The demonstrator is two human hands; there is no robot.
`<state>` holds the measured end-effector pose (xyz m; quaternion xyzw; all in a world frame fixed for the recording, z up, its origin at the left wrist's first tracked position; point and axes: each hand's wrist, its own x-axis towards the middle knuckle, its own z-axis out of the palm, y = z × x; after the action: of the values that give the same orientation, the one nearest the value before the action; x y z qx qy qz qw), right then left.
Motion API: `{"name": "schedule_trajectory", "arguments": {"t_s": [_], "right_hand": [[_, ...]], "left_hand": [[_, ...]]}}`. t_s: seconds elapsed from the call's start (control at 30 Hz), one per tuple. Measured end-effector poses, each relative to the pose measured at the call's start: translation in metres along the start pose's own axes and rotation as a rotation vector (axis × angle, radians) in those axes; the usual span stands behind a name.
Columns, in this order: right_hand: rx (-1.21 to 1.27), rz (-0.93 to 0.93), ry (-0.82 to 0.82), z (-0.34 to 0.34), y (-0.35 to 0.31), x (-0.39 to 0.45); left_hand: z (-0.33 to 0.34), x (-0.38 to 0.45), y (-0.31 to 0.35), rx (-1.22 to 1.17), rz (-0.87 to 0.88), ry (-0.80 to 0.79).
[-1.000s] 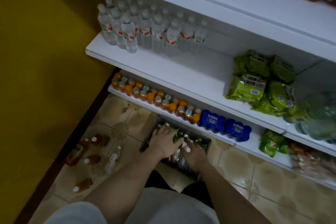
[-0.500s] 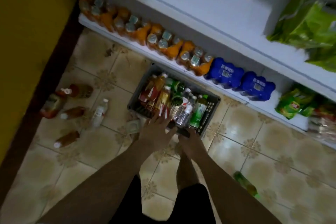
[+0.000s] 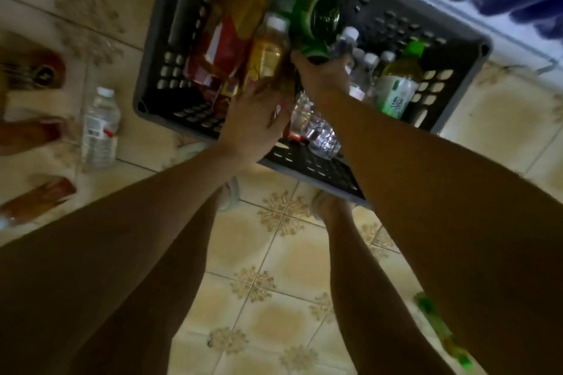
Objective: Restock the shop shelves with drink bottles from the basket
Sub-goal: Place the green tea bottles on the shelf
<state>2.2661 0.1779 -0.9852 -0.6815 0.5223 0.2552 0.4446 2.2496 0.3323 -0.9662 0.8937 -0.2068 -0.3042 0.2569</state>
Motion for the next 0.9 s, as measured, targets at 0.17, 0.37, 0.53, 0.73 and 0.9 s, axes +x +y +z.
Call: {"name": "schedule_trajectory", "arguments": {"t_s": [0.17, 0.37, 0.53, 0.73, 0.9], "right_hand": [[0.143, 0.056, -0.031, -0.002, 0.001, -0.001], [0.17, 0.105, -0.173, -0.056, -0.007, -0.045], [0.385, 0.22, -0.335, -0.087, 0.005, -0.114], [0.234, 0.196, -0.582, -0.102, 0.036, -0.149], [0.196, 0.206, -0.614, -0.115, 0.018, -0.124]], "left_hand": [[-0.004, -0.002, 0.005, -0.249, -0.04, 0.091], [-0.03, 0.016, 0.054, -0.886, -0.618, -0.091], [-0.042, 0.025, 0.08, -1.204, -0.75, -0.344], [-0.04, 0.025, 0.091, -1.305, -0.939, -0.354], [-0.05, 0.026, 0.072, -1.151, -0.867, -0.301]]}}
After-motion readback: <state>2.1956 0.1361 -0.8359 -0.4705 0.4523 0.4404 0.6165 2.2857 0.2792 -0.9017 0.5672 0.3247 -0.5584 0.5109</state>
